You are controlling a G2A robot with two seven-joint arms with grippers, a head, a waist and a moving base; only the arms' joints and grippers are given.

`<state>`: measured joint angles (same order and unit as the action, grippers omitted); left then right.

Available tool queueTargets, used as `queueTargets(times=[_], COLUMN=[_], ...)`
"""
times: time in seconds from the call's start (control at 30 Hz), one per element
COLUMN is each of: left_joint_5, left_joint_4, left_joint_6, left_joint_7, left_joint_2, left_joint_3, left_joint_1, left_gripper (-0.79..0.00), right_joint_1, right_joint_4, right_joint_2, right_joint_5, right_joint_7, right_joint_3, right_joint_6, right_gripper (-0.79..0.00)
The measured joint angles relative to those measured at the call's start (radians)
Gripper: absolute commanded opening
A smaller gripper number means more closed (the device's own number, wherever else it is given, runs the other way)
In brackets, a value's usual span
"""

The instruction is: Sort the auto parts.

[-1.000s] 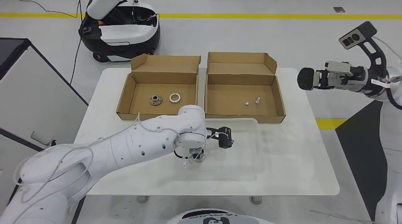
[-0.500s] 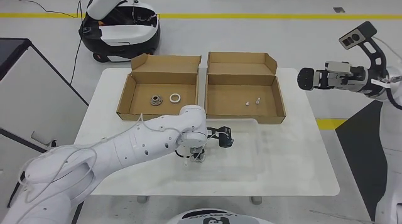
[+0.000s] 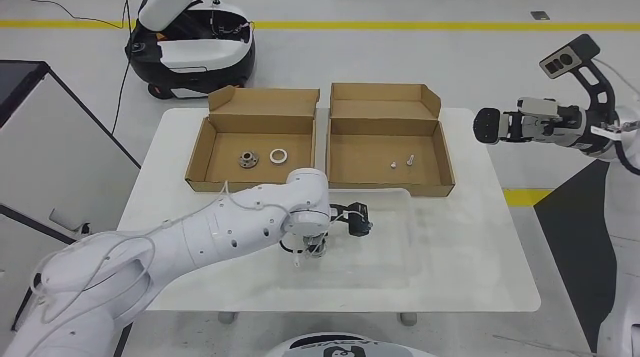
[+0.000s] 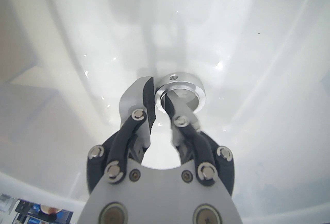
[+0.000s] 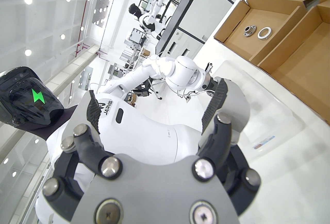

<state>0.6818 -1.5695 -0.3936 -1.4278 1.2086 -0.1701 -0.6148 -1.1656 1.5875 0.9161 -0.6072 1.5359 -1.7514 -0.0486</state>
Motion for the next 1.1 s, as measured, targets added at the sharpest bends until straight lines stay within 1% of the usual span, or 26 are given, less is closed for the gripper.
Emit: queueTargets(times=[0.2,0.37,0.5,0.7,0.93,1.1], left_joint_5=[-0.009,-0.054,-0.109,-0.195,-0.294,-0.347], left_joint_4=[0.0,-0.036,-0.085,-0.162,-0.229,-0.273], left_joint_6=[0.008,0.033,0.058,0.077,0.067,0.06], left_joint_7=[-0.008,-0.033,-0.058,-0.077,-0.066,-0.059], left_joint_2=[0.003,-0.004,-0.014,-0.039,-0.081,-0.108], left_joint_3=[0.0,0.0,0.0,0.0,0.0,0.0], left_joint_1=[0.007,0.038,0.078,0.158,0.258,0.312], left_gripper=[-0.785,-0.785,-0.785,-0.785,-0.785,-0.785], right_joint_1=[0.0,0.0,0.0,0.0,0.0,0.0], right_joint_4=[0.0,0.0,0.0,0.0,0.0,0.0], right_joint_2=[0.0,0.0,0.0,0.0,0.0,0.0], right_joint_5=[0.0,0.0,0.0,0.0,0.0,0.0], right_joint_7=[0.0,0.0,0.0,0.0,0.0,0.0], right_joint_3=[0.0,0.0,0.0,0.0,0.0,0.0], right_joint_6=[0.0,0.0,0.0,0.0,0.0,0.0], right_gripper=[0.0,0.0,0.0,0.0,0.0,0.0])
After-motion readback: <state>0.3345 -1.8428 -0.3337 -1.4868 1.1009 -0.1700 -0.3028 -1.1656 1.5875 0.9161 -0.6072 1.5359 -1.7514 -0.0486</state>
